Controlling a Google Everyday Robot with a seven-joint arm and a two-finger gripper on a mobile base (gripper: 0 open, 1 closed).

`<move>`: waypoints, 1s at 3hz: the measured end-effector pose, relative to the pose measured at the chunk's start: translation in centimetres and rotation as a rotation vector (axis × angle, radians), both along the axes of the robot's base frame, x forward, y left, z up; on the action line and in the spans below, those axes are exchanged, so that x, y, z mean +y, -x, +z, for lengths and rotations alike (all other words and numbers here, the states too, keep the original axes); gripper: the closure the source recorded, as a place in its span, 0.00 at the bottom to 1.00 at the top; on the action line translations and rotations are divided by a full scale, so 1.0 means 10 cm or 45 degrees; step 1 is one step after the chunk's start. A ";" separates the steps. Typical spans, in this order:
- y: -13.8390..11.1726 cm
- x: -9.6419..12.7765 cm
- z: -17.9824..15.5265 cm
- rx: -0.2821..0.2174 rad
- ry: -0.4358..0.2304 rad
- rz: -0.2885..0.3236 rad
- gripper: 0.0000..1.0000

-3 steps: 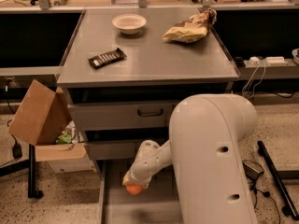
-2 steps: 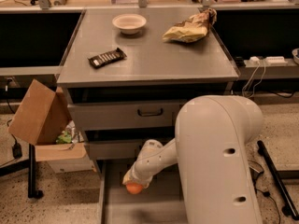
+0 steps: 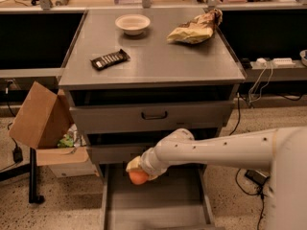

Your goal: Pick orange from bottom drawer and place on counter

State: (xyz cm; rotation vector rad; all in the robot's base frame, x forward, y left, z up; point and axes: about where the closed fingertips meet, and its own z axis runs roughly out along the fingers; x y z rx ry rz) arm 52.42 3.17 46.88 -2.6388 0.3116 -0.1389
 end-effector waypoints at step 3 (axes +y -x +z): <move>-0.20 -0.58 1.01 -0.148 -0.243 -0.116 1.00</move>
Offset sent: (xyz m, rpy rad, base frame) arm 0.0125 -0.0233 0.0458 0.0822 -0.0126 -0.0416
